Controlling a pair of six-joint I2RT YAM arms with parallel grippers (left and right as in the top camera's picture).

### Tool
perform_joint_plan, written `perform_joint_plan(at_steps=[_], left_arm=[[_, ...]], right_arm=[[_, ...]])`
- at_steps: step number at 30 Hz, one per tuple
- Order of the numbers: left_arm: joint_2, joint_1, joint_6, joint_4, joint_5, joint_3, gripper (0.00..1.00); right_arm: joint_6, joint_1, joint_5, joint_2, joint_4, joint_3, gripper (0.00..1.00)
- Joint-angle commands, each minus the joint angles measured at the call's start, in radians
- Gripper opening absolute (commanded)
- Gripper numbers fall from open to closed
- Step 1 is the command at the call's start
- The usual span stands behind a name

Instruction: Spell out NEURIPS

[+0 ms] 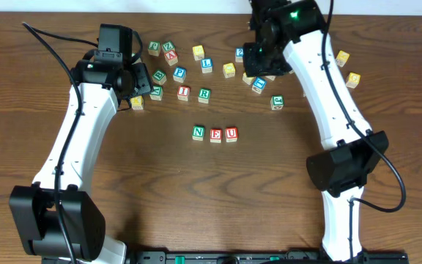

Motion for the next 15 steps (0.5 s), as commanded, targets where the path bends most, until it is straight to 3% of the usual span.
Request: perform_joint_plan(at_steps=[1, 8, 15], left_arm=[[0.006, 0.003, -0.005, 0.002, -0.013, 0.010, 0.64], [0.006, 0.003, -0.005, 0.005, -0.013, 0.010, 0.64], [0.006, 0.003, -0.005, 0.005, -0.013, 0.010, 0.64]], right_arm=[[-0.018, -0.016, 0.064, -0.011, 0.011, 0.019, 0.48], [-0.019, -0.017, 0.096, -0.009, 0.074, 0.005, 0.57], [-0.021, -0.017, 0.096, -0.003, 0.103, -0.002, 0.79]])
